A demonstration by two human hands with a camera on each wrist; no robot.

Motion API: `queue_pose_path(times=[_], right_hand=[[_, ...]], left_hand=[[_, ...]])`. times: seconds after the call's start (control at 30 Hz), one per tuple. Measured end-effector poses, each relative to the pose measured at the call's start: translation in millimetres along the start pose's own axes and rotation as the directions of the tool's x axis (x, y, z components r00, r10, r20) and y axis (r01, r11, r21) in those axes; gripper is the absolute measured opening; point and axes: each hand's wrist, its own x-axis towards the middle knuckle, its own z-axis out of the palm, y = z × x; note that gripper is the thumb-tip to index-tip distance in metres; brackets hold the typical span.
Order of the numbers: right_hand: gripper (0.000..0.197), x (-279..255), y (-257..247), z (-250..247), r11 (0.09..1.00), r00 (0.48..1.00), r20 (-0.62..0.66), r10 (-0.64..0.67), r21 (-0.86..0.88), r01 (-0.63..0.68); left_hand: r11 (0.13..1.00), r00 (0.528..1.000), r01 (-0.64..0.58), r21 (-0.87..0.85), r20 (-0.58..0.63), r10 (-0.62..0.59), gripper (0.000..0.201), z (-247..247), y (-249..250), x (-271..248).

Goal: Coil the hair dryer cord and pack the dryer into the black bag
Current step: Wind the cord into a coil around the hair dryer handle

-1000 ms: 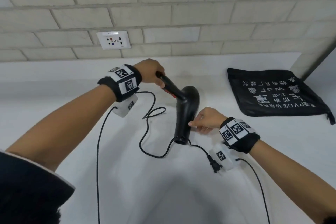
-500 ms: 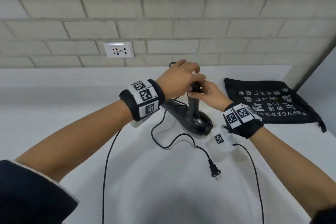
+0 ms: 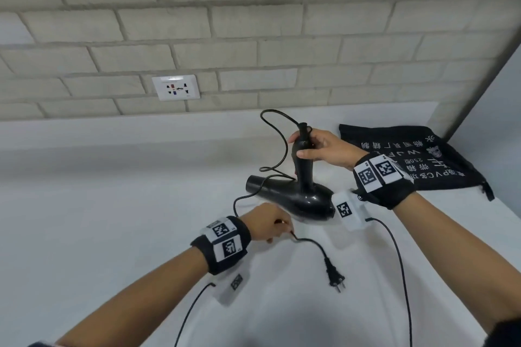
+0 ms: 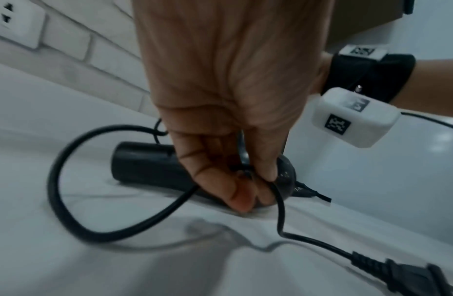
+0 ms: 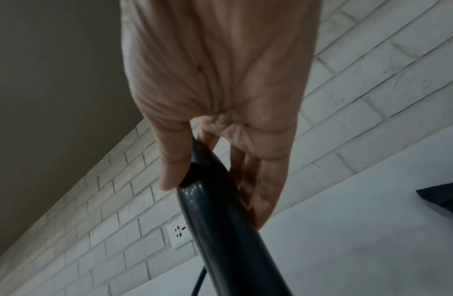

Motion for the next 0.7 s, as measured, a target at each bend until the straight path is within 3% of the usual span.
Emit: queue_pose_path(times=[0.1,0.17,0.27,0.4,0.47,0.57,0.63,0.7], right_hand=[[0.027,-6.4,-2.6,-11.7,0.996,0.995,0.066,0.078,0.046,-0.081],[0.029,-9.1,-3.7,-17.3,0.993,0.990,0.097,0.101,0.056,-0.106],[0.033,-8.7,-10.6,-18.6,0.990,0.995,0.041,0.095,0.100,-0.098],[0.034,-3.4,-19.4,-8.1,0.970,0.994,-0.089,0.062,0.238,-0.040],[0.022,0.0,-22.3,-2.4,0.949,0.993,-0.110,0.040,0.315,-0.003],[0.005,-0.5,-27.5,0.7,0.927,0.994,-0.107,-0.011,0.372,0.051],[0.014,-0.9,-28.9,2.1,0.929,0.992,-0.121,-0.026,0.365,0.068],[0.021,-1.9,-29.7,5.6,0.921,0.993,-0.120,-0.019,0.383,0.064]], left_hand=[[0.975,0.997,0.082,0.205,-0.027,-0.078,0.024,-19.5,-22.2,-8.9],[0.920,0.978,0.207,0.332,-0.078,-0.191,0.024,-34.8,-43.1,-14.7],[0.828,0.934,0.354,0.434,-0.123,-0.334,0.026,-50.2,-71.7,-21.1],[0.749,0.873,0.483,0.454,-0.181,-0.453,0.027,-65.1,-89.7,-25.6],[0.764,0.863,0.505,0.402,-0.240,-0.444,0.026,-77.7,-88.1,-24.8],[0.928,0.881,0.336,0.163,-0.402,-0.248,0.025,-99.8,-68.7,-21.0],[0.988,0.830,0.148,-0.045,-0.537,-0.149,0.030,-110.1,-43.3,-12.9],[0.973,0.784,0.025,-0.229,-0.600,-0.161,0.046,-113.7,-17.3,3.0]])
